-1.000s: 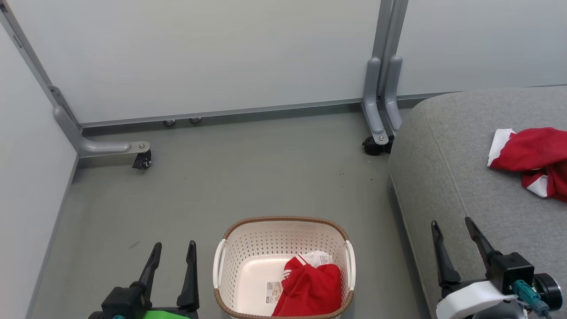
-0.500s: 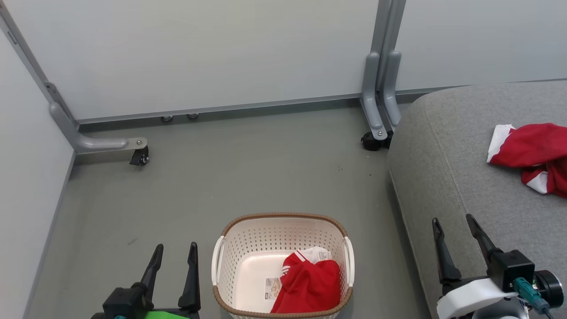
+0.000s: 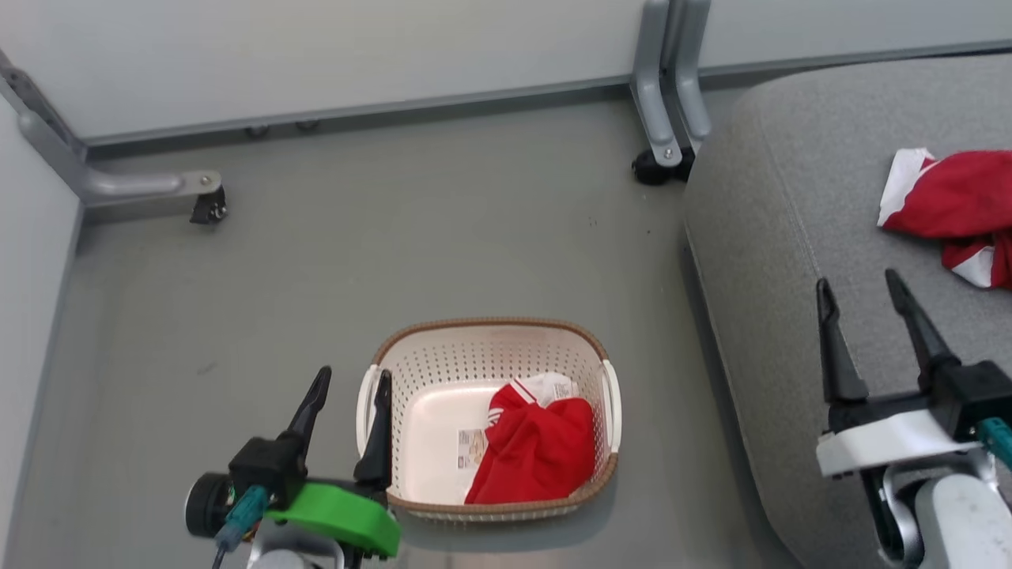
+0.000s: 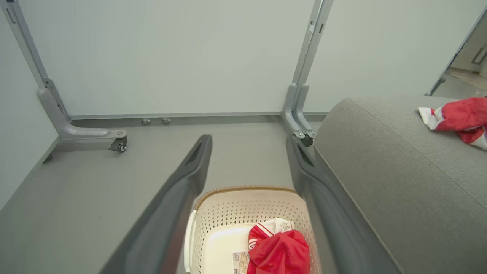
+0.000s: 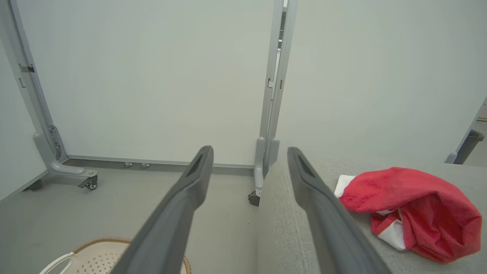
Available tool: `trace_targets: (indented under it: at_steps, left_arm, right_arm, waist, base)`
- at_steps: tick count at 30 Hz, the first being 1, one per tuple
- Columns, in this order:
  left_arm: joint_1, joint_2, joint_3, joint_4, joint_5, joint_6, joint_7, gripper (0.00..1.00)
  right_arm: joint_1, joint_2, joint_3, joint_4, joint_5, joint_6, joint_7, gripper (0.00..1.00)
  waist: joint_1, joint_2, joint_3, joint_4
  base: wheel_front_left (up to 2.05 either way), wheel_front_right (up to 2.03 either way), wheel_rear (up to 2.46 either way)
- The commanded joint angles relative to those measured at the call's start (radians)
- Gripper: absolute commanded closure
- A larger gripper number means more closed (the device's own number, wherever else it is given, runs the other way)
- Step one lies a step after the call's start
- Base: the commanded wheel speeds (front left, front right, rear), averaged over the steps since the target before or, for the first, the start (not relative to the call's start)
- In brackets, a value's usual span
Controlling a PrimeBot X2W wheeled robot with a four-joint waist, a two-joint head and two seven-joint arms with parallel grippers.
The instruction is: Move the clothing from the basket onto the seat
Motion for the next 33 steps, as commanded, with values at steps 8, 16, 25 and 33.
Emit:
trace_targets:
  at_steps: [8,16,25,33]
  left_arm:
    - [-0.282,0.003,-0.081,0.164,0.104,-0.023,0.000,0.00]
    - [-0.540,0.004,-0.159,0.399,0.171,-0.037,0.000,0.00]
    - [-0.743,0.005,-0.353,0.669,0.096,-0.039,0.000,0.00]
    - [-0.892,0.007,-0.512,0.867,-0.063,-0.039,0.018,0.00]
  right_arm:
    - [-0.148,-0.031,-0.053,-0.112,0.015,0.000,-0.003,0.00]
    - [-0.217,-0.027,-0.093,-0.208,0.021,0.000,-0.003,0.00]
    - [-0.247,-0.004,-0.080,-0.273,0.032,0.000,-0.003,0.00]
    - [-0.255,0.001,-0.038,-0.280,0.037,0.000,-0.003,0.00]
  waist:
    - [0.0000,0.0000,0.409,-0.090]
    - [0.0000,0.0000,0.605,-0.146]
    - [0.0000,0.0000,0.747,-0.197]
    - [0.0000,0.0000,0.832,-0.218]
  base:
    - [0.00,0.00,0.00]
    - [0.00,0.00,0.00]
    - [0.00,0.00,0.00]
    - [0.00,0.00,0.00]
